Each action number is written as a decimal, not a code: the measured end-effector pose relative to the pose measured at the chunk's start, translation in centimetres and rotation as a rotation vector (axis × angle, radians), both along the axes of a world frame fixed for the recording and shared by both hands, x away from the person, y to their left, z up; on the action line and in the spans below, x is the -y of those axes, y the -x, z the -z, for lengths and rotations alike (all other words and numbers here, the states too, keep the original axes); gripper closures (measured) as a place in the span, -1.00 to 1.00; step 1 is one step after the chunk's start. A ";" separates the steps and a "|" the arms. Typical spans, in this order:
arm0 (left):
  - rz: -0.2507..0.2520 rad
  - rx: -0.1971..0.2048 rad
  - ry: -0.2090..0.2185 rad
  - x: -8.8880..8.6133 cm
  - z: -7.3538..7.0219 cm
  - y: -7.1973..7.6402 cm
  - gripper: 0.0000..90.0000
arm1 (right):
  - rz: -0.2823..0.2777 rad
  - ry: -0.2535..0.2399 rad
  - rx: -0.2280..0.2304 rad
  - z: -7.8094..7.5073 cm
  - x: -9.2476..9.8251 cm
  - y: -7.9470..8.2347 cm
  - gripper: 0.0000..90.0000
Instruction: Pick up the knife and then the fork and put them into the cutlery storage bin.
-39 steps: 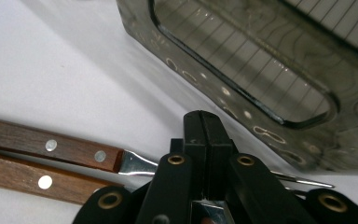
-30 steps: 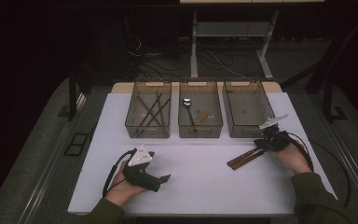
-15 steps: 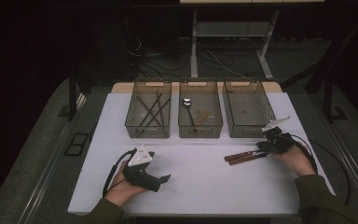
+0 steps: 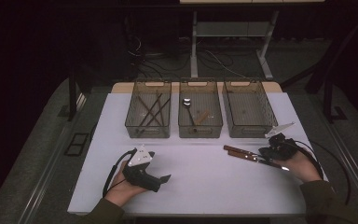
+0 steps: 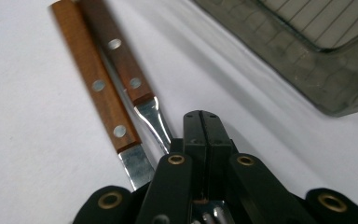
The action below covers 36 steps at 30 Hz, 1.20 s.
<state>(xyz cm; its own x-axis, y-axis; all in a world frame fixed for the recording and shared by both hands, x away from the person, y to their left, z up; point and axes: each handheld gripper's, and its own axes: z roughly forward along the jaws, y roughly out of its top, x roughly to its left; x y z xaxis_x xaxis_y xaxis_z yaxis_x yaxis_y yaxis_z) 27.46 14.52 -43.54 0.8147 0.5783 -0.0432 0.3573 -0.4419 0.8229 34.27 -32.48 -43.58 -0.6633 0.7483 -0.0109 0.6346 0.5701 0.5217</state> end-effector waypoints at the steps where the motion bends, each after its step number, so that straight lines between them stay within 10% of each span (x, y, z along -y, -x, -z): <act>1: 0.000 -0.001 0.000 0.0 0.0 0.0 -1.00 | 0.000 -0.002 -0.002 0.0 0.0 0.2 0.97; 30: 0.010 0.000 -0.005 0.1 0.0 0.1 -1.00 | -0.059 0.013 -0.014 -0.3 -1.0 1.5 0.97; 36: 0.012 -0.002 -0.005 0.1 0.0 0.1 -1.00 | -0.007 -0.076 -0.007 -1.9 -0.1 1.6 0.56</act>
